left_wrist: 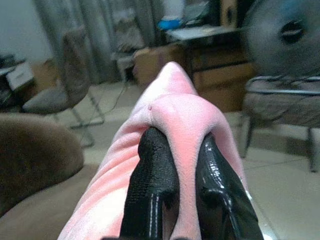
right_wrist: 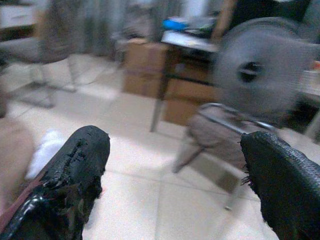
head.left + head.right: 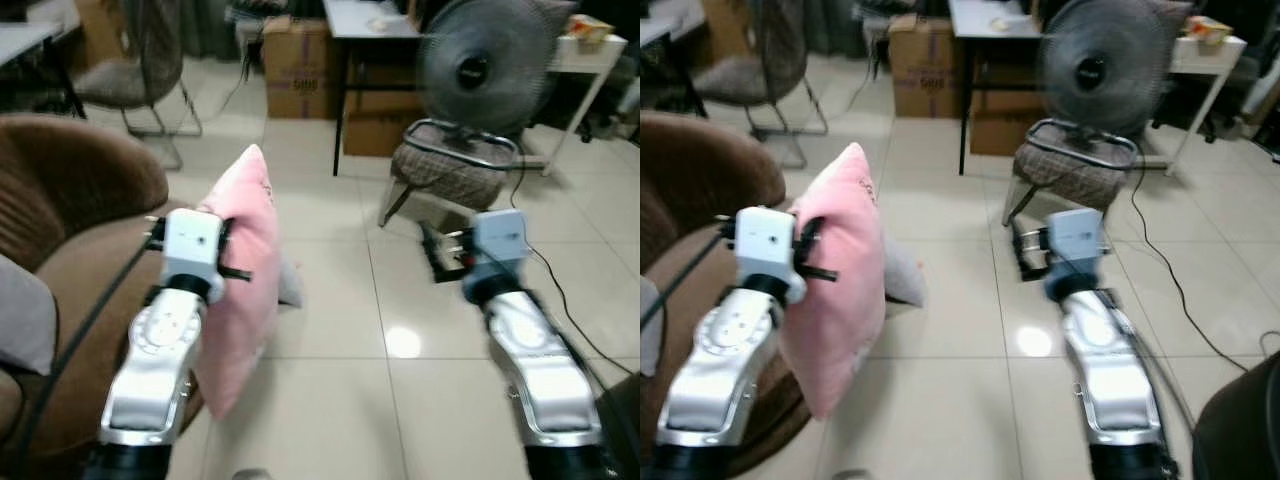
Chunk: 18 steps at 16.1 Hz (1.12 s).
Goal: Move the pillow to the sofa from floor
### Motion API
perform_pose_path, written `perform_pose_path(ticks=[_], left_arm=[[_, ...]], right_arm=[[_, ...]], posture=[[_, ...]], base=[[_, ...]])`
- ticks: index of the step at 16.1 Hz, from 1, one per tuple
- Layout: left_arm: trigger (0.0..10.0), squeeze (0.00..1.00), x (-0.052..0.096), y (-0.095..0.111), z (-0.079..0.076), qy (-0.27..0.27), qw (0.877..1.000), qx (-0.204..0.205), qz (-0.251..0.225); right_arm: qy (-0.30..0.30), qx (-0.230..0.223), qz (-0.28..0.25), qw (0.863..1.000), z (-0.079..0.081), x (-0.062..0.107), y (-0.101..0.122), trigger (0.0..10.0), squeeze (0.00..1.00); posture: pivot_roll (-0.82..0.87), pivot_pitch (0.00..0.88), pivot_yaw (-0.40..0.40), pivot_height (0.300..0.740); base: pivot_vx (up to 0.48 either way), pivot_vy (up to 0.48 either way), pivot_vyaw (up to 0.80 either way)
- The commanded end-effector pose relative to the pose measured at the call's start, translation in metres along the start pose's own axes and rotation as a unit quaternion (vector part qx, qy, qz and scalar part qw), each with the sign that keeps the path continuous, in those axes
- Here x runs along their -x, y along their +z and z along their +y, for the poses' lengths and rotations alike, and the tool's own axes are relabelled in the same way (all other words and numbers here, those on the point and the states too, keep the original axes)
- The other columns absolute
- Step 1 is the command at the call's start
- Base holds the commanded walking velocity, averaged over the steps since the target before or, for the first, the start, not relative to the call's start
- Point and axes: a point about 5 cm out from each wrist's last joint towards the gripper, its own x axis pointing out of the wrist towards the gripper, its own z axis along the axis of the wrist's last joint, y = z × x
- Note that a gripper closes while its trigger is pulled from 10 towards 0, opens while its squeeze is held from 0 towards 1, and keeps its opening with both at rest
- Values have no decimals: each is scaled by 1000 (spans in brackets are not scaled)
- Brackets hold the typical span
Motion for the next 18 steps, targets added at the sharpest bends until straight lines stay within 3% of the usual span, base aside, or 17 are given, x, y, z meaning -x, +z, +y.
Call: perform_pose_path(ticks=[1,5,14,18], left_arm=[[10000,0,-3,15,-2,-2,999,-1,-36],[10000,0,-4,15,0,3,999,-3,-33],[10000,0,-5,14,5,12,999,-9,-29],[10000,0,-5,14,6,12,999,-10,-28]], right_arm=[[-7,6,-1,1000,-5,0,0,10000,0],[2,5,-4,1000,-3,-1,1,10000,0],[33,16,-3,999,5,-3,-1,10000,0],[28,13,-3,1000,4,-3,-2,10000,0]], posture=[[54,0,-9,740],[57,0,-8,740],[65,0,-3,740],[66,0,2,740]], base=[[341,0,0],[353,0,0],[367,0,800],[367,0,0]])
